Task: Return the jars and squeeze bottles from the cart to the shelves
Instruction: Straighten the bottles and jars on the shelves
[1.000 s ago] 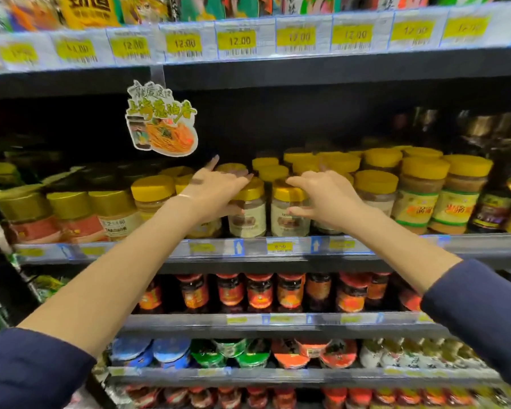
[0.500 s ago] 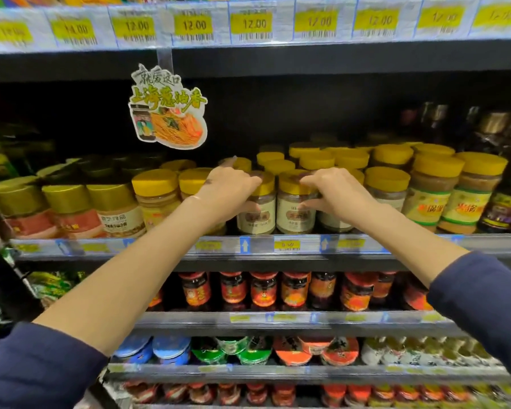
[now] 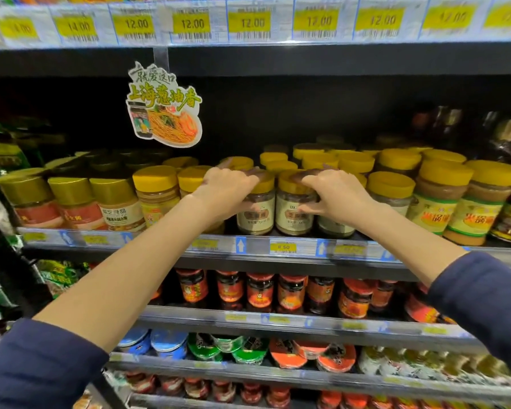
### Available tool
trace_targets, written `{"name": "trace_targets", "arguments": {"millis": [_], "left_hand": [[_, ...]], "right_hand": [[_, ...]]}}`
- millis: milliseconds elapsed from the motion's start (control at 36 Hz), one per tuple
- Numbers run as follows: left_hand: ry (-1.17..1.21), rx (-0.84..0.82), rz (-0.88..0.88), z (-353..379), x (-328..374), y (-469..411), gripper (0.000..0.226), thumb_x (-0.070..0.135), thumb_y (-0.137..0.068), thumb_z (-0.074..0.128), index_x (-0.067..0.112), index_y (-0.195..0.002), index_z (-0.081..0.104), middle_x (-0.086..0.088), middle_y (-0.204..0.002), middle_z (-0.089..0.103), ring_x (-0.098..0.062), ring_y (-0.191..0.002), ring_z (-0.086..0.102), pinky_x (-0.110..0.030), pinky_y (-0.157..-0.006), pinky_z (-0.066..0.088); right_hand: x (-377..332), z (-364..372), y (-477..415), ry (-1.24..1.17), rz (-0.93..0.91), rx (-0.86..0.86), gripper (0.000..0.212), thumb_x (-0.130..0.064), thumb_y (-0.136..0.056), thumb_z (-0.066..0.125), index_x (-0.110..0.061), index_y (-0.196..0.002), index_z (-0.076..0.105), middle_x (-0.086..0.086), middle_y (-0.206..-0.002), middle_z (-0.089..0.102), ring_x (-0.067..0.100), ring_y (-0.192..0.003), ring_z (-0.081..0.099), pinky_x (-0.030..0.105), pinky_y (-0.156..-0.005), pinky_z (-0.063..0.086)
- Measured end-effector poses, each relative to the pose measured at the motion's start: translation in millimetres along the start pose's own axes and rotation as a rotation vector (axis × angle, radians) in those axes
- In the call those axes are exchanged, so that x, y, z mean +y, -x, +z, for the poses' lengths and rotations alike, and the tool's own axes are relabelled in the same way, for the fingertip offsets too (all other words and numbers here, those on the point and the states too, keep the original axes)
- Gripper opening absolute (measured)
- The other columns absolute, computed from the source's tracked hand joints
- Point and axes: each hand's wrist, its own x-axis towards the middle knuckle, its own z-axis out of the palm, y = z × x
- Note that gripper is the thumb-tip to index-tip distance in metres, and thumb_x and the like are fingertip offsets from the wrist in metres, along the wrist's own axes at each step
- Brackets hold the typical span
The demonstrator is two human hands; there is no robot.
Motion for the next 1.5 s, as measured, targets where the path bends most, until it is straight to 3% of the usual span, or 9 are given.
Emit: {"name": "trace_targets", "arguments": {"millis": [56, 111, 361, 417, 556, 833, 1083, 1278, 1500], "left_hand": [[0.072, -0.001, 0.022, -0.3, -4.7, 5.0, 0.055, 0.044, -0.090, 0.052, 0.017, -0.136, 0.037, -0.006, -0.143, 0.045, -0.026, -0.128, 0.048, -0.045, -0.113, 0.030], [0.119, 0.000, 0.037, -1.8, -12.5, 13.3, 0.067, 0.045, -0.089, 0.053, 0.019, -0.144, 0.026, -0.003, -0.153, 0.031, -0.022, -0.138, 0.035, -0.041, -0.118, 0.015], [0.192, 0.018, -0.037, -4.1, -60.1, 59.6, 0.080, 0.040, -0.086, 0.061, 0.019, -0.149, 0.017, 0.001, -0.157, 0.019, -0.015, -0.143, 0.022, -0.030, -0.117, 0.008], [0.190, 0.062, -0.030, -1.6, -75.6, 68.1, 0.083, 0.041, -0.084, 0.064, 0.016, -0.149, 0.018, -0.001, -0.156, 0.022, -0.014, -0.143, 0.024, -0.030, -0.117, 0.008], [0.100, 0.091, 0.009, 5.6, -110.6, 82.3, 0.083, 0.044, -0.083, 0.063, 0.012, -0.148, 0.022, -0.005, -0.154, 0.028, -0.018, -0.141, 0.029, -0.036, -0.116, 0.015], [0.042, 0.080, 0.093, 28.4, -155.6, 87.9, 0.084, 0.047, -0.082, 0.063, 0.017, -0.148, 0.020, -0.001, -0.155, 0.024, -0.014, -0.142, 0.026, -0.037, -0.117, 0.013], [0.036, 0.108, 0.148, 46.9, -163.2, 83.0, 0.064, 0.045, -0.084, 0.061, 0.015, -0.136, 0.039, -0.004, -0.138, 0.052, -0.018, -0.130, 0.046, -0.036, -0.116, 0.018], [0.065, 0.127, 0.139, 52.9, -160.4, 75.3, 0.053, 0.042, -0.084, 0.062, 0.015, -0.127, 0.047, -0.007, -0.126, 0.061, -0.021, -0.119, 0.057, -0.038, -0.115, 0.024], [0.056, 0.105, 0.085, 50.8, -152.6, 70.5, 0.037, 0.043, -0.085, 0.061, 0.014, -0.106, 0.053, -0.006, -0.108, 0.067, -0.023, -0.105, 0.063, -0.037, -0.112, 0.028]], "right_hand": [[-1.2, -1.5, 0.6, 0.001, -0.032, 0.006, 0.062, -0.043, -0.083, 0.062, -0.018, -0.136, 0.042, 0.009, -0.125, 0.059, 0.028, -0.114, 0.055, 0.037, -0.086, 0.048], [-4.3, -3.5, 0.1, -0.021, -0.066, 0.021, 0.068, -0.044, -0.082, 0.064, -0.021, -0.140, 0.038, 0.008, -0.129, 0.056, 0.028, -0.117, 0.052, 0.038, -0.088, 0.046], [-45.5, -9.4, -15.9, -0.097, -0.157, 0.071, 0.074, -0.043, -0.078, 0.069, -0.017, -0.140, 0.039, 0.008, -0.137, 0.051, 0.027, -0.126, 0.048, 0.038, -0.106, 0.035], [-58.1, -10.0, -22.4, -0.115, -0.163, 0.068, 0.075, -0.042, -0.077, 0.070, -0.016, -0.140, 0.039, 0.010, -0.137, 0.050, 0.027, -0.127, 0.047, 0.042, -0.109, 0.033], [-94.5, -13.0, -36.2, -0.109, -0.132, 0.060, 0.075, -0.041, -0.078, 0.069, -0.017, -0.141, 0.036, 0.009, -0.138, 0.048, 0.030, -0.124, 0.047, 0.040, -0.098, 0.041], [-148.1, -17.4, -55.1, -0.077, 0.021, 0.032, 0.070, -0.037, -0.083, 0.064, -0.019, -0.144, 0.032, 0.007, -0.138, 0.047, 0.027, -0.127, 0.043, 0.032, -0.107, 0.026], [-159.8, -13.0, -61.3, -0.050, 0.081, 0.006, 0.065, -0.044, -0.082, 0.063, -0.020, -0.138, 0.042, 0.005, -0.137, 0.050, 0.026, -0.123, 0.048, 0.032, -0.106, 0.029], [-156.7, -7.3, -67.2, -0.066, 0.099, -0.004, 0.068, -0.047, -0.078, 0.066, -0.018, -0.136, 0.046, 0.007, -0.133, 0.054, 0.029, -0.124, 0.048, 0.041, -0.100, 0.043], [-145.4, -1.8, -75.5, -0.157, 0.107, -0.019, 0.062, -0.043, -0.074, 0.071, -0.017, -0.128, 0.054, 0.010, -0.122, 0.062, 0.032, -0.114, 0.055, 0.045, -0.100, 0.043]]}}
